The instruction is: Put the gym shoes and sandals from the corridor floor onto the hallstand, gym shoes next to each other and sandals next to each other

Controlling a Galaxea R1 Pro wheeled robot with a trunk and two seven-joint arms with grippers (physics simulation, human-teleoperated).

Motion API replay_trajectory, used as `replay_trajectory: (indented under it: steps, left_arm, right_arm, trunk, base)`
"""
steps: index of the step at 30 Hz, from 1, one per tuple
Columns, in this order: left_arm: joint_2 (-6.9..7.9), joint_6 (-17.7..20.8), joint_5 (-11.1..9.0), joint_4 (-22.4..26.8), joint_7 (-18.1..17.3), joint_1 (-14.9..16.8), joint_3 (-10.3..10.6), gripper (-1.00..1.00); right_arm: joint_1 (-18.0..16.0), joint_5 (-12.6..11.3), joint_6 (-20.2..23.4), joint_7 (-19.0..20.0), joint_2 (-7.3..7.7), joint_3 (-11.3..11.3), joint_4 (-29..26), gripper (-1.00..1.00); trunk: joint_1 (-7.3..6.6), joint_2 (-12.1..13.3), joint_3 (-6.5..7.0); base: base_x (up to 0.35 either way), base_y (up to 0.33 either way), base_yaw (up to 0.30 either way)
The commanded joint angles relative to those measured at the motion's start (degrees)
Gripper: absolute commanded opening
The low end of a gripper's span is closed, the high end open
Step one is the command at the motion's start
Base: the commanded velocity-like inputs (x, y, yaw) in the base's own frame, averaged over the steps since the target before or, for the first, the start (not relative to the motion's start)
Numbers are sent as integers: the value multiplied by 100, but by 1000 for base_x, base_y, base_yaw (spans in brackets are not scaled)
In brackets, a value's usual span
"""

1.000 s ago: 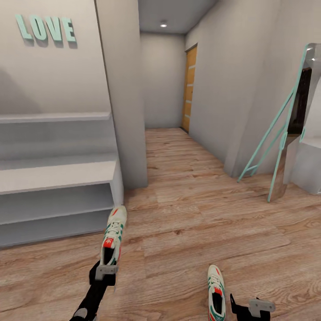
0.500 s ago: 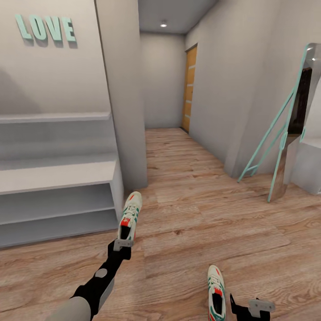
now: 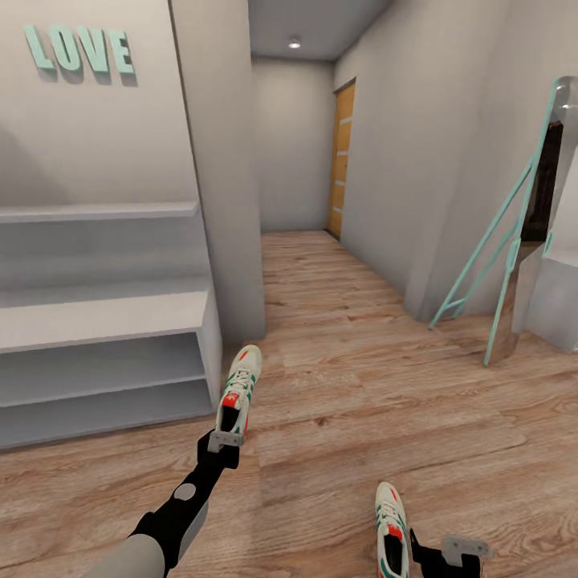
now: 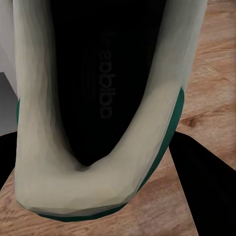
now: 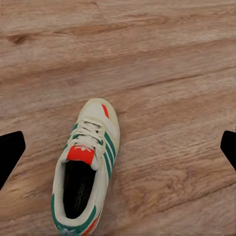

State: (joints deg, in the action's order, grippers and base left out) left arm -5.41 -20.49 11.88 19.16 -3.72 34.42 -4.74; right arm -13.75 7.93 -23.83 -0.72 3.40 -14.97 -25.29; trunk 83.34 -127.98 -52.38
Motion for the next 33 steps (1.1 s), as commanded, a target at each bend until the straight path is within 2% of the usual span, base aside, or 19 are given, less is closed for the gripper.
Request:
replay_trajectory:
  steps: [1,3,5,7,11,20,33]
  left_arm:
    - [-4,-16,36,-1,-32,3,-47,-100]
    - [-4,-16,35,-1,-32,3,-46,-100]
    - [-4,-14,40,0,-28,3,-45,-100]
    - [-4,-11,41,0,-26,6,-45,-100]
    - [-4,-8,42,0,-24,10,-45,-100]
    - [18,-7,35,0,-32,12,-38,-100]
    - [14,-7,34,0,-36,12,-36,-100]
  right_arm:
    - [-147,63,311,-12,-51,-28,-26,100]
    - [-331,65,672,-17,-90,-26,-78,100]
    - [-726,64,1401,-27,-134,-25,-203,100]
    - [-938,62,1830,-30,-152,-26,-267,100]
    - [-1106,54,2212,-9,-180,-27,-293,100]
    - [-1161,51,2339,4,-287,-25,-268,100]
    - [-1165,59,2348,-36,-296,-32,-266,100]
  trunk:
    - [-1,-2,-5]
    - [-1,-2,-5]
    - [-1,-2,-5]
    - [-1,-2,-5]
    - [-1,-2,-5]
    - [-1,-2,-5]
    - [284,-523,-291]
  base:
    - [2,0,0]
    - [1,0,0]
    - [0,0,0]
    - [0,0,0]
    - [0,0,0]
    - [0,0,0]
    - [0,0,0]
